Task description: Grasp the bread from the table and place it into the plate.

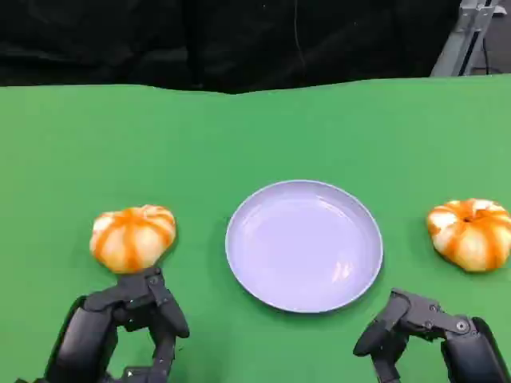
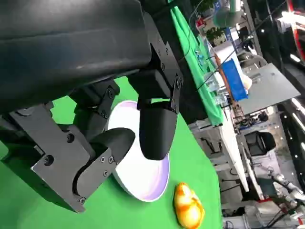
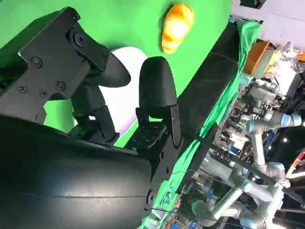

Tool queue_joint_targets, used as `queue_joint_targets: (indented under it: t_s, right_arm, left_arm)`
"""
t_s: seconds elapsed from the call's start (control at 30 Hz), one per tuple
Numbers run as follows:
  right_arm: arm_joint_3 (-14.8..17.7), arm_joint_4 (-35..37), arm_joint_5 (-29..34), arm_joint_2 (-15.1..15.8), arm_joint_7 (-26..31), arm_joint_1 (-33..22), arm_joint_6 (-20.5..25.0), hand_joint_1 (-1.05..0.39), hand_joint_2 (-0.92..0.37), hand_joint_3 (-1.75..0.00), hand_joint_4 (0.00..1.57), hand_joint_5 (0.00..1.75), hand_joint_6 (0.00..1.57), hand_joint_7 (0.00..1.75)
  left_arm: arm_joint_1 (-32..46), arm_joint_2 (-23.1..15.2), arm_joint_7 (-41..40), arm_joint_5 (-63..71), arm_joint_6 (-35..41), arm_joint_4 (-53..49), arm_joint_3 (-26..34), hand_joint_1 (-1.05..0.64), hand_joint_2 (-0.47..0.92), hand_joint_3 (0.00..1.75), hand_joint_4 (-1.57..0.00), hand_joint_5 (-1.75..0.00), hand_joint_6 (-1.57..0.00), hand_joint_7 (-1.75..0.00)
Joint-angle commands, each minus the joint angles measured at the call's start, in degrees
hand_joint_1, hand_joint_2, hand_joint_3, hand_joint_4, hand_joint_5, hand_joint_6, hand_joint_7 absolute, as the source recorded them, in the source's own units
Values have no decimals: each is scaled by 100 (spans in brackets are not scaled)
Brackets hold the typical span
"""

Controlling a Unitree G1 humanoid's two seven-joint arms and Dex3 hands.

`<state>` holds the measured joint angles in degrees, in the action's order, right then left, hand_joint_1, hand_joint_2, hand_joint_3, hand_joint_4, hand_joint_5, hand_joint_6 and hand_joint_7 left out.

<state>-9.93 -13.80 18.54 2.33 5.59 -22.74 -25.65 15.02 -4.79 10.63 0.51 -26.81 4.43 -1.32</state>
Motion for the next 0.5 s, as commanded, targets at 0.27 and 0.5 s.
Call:
queue_joint_targets:
  t_s: [0.27,0.5]
  right_arm:
    - [-14,-77,-41,0,9,-72,30,-3,-30,-135,83,158,85,129]
    - [-11,-147,-62,10,-31,-73,94,-5,-32,-132,83,160,84,129]
  left_arm:
    - [37,-110,13,-7,-11,64,7,-3,24,156,-89,-175,-85,-158]
    - [49,-83,-11,-16,108,161,-6,-5,28,152,-86,-174,-84,-157]
